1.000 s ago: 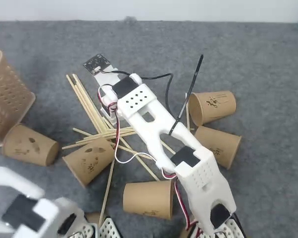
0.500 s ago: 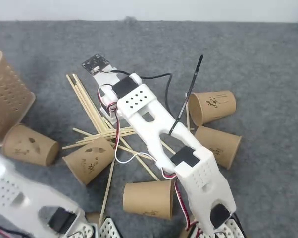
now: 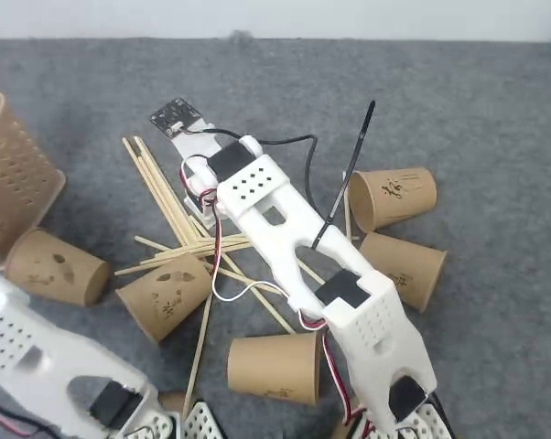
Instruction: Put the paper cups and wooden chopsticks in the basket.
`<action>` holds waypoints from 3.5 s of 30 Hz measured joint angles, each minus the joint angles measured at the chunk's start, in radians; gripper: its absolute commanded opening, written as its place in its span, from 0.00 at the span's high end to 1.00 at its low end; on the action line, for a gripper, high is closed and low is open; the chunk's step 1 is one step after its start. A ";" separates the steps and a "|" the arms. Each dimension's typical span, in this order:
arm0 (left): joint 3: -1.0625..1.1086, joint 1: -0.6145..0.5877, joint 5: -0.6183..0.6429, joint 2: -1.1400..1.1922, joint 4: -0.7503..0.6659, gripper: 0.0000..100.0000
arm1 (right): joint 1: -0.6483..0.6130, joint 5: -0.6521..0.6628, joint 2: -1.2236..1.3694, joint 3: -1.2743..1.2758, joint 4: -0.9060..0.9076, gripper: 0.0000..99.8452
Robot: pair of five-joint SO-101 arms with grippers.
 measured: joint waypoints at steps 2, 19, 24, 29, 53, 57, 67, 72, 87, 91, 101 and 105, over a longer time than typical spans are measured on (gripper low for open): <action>0.078 0.000 -0.002 -0.040 0.000 0.79 | 0.000 0.000 0.000 0.000 0.000 0.88; 0.127 0.107 -0.011 -0.129 0.002 0.99 | 0.000 0.000 0.000 0.000 -0.011 0.88; -0.054 0.140 0.087 -0.192 0.005 0.99 | 0.000 0.000 0.000 0.000 -0.018 0.88; -0.150 0.192 0.322 -0.230 0.005 0.99 | 0.000 0.000 0.000 0.000 -0.028 0.88; -0.044 0.784 0.137 -0.230 -0.023 0.99 | 0.376 -0.178 -0.374 -0.157 0.379 0.88; -0.037 0.870 0.049 -0.230 -0.023 0.99 | 0.456 -0.005 -0.477 -0.115 0.391 0.88; 0.144 0.974 -0.100 -0.230 -0.002 0.99 | 0.710 0.118 -0.931 0.390 0.391 0.88; 0.241 1.053 -0.187 -0.230 -0.006 0.99 | 0.813 0.192 -1.168 0.715 0.338 0.88; 0.242 1.108 -0.213 -0.230 0.002 0.99 | 1.020 0.413 -1.537 1.479 -0.034 0.88; 0.242 1.092 -0.213 -0.230 0.005 0.99 | 1.020 0.425 -1.531 1.525 -0.054 0.88; 0.354 1.080 -0.207 -0.232 -0.002 0.99 | 1.023 0.427 -1.507 1.556 -0.071 0.88; 0.459 1.080 -0.206 -0.239 -0.075 0.99 | 1.022 0.427 -1.504 1.556 -0.071 0.88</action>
